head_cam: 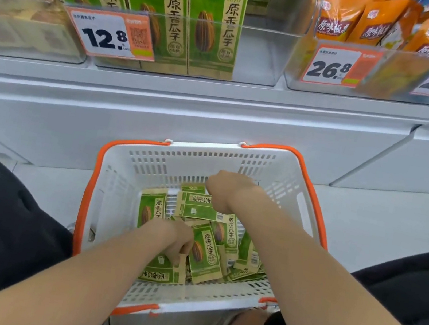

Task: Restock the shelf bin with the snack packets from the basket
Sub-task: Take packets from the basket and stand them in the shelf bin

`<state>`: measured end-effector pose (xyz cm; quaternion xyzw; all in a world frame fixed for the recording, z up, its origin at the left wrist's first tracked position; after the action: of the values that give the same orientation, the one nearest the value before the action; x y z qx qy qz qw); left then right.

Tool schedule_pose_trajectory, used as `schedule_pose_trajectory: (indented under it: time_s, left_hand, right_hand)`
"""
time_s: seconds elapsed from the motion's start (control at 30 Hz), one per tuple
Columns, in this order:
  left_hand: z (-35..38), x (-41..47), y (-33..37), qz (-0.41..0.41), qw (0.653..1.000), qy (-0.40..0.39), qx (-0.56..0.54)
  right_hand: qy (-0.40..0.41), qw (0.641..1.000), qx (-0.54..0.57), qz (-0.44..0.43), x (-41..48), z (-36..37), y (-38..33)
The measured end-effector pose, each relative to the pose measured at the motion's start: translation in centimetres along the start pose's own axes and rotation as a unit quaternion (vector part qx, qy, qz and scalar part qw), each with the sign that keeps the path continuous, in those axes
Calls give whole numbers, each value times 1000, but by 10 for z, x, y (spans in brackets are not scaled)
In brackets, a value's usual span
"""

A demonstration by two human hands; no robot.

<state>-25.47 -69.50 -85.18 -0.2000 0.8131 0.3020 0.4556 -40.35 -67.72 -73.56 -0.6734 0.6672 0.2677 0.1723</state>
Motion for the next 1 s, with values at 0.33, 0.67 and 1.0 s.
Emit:
schedule_pose_trajectory:
  time_s: [0.33,0.67,1.0]
  left_hand:
    - [-66,-46,-14,25,885,313,-342]
    - [-98,-66,-40,-34,597,488,-636]
    - [-106,-95,5,37,576,412,-705]
  right_hand:
    - [12,999,51,10,-5,-9,18]
    - [131,968,212,-38,-27,-26,36]
    - [45,921,386,6,-39,-30,21]
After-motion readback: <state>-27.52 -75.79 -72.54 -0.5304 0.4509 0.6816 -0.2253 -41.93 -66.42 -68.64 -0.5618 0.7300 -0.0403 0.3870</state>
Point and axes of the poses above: each hand's wrist, its own x-axis towards the middle knuckle, its own z-axis out of the palm, y = z × x, the point moved 1 cm from there along x, towards the middle knuckle, and after that the axes turned 9 degrees about -x, right-handed, at the moved point
